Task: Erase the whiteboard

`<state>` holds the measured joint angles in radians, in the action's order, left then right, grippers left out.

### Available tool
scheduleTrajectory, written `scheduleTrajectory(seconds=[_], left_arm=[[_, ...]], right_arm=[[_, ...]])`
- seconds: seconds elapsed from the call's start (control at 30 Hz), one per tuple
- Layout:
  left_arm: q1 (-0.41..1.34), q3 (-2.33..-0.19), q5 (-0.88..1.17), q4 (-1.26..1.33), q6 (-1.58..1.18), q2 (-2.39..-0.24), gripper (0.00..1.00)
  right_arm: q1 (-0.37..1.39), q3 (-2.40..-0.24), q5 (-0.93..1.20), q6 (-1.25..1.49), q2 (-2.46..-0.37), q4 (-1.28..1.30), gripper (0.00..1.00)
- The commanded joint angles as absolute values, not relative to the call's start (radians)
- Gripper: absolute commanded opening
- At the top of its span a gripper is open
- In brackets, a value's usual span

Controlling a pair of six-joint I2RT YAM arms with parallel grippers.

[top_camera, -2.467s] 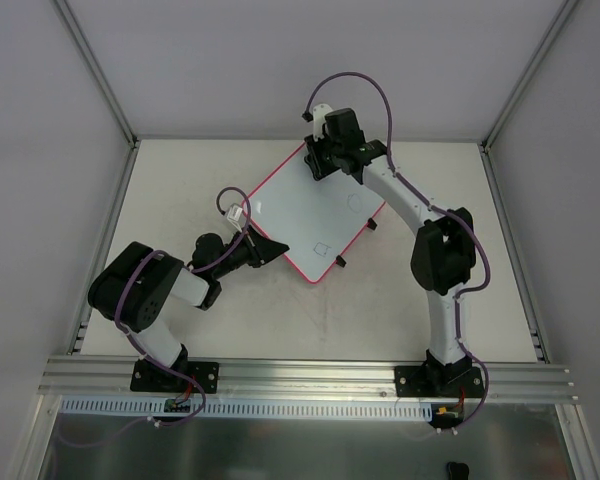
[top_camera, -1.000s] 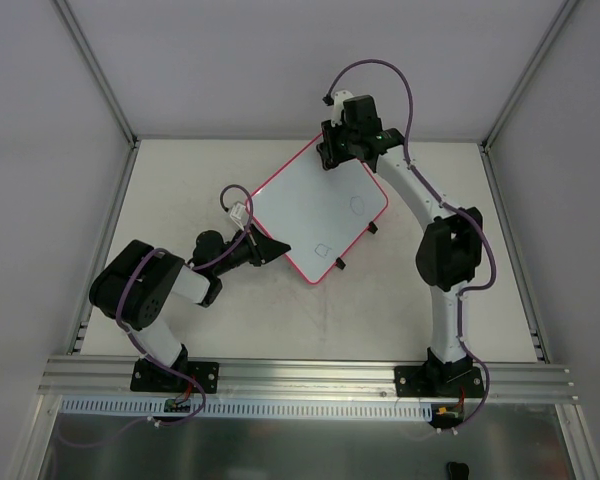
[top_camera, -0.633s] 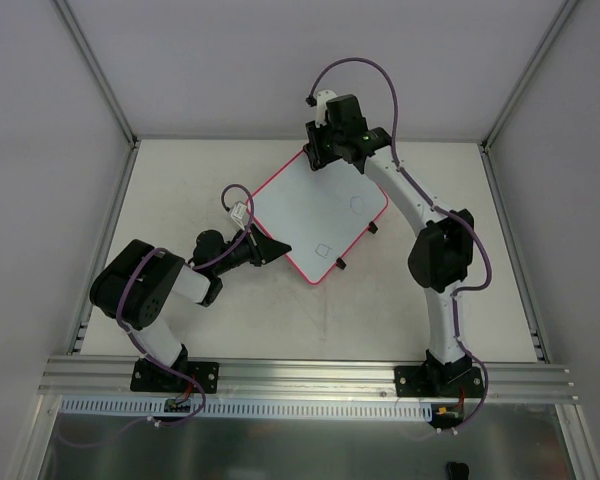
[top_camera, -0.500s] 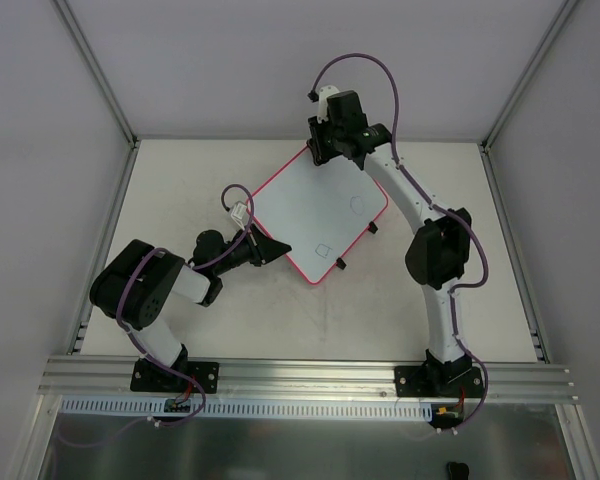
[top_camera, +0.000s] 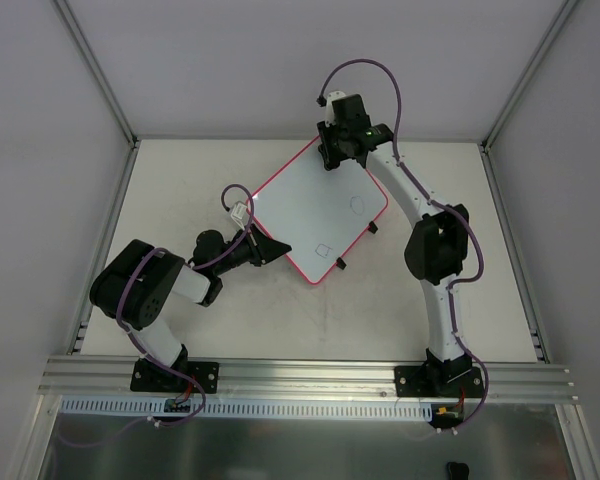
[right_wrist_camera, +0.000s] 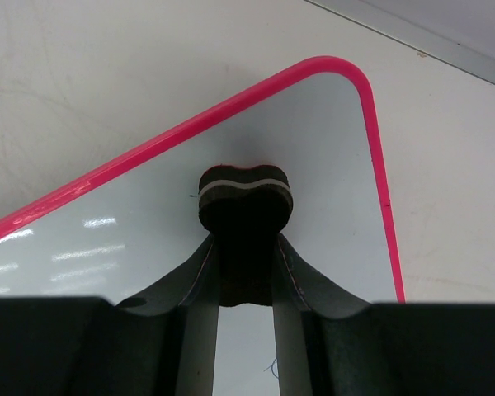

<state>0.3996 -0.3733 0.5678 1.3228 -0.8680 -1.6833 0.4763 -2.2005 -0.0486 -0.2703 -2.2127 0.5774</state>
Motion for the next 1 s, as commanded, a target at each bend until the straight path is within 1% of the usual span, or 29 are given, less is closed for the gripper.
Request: scheduleTrajectory(seconds=[0.0, 0.1, 0.4, 0.97], left_arm=[[0.410, -0.394, 0.612, 1.638, -0.848, -1.692, 0.00], [0.410, -0.393, 0.611, 1.640, -0.848, -1.692, 0.00], [0.411, -0.391, 0.609, 1.641, -0.847, -1.689, 0.00], [0.414, -0.393, 0.611, 1.641, -0.847, -1.689, 0.00]], right_arm=[[0.463, -2.226, -0.097, -0.268, -2.226, 0.606, 0.00], [0.448, -2.204, -0.110, -0.261, -2.212, 0.606, 0.00], [0.436, -2.129, -0.040, -0.273, -2.164, 0.571, 0.00], [0.512, -2.172, -0.026, -0.304, -2.143, 0.557, 0.00]])
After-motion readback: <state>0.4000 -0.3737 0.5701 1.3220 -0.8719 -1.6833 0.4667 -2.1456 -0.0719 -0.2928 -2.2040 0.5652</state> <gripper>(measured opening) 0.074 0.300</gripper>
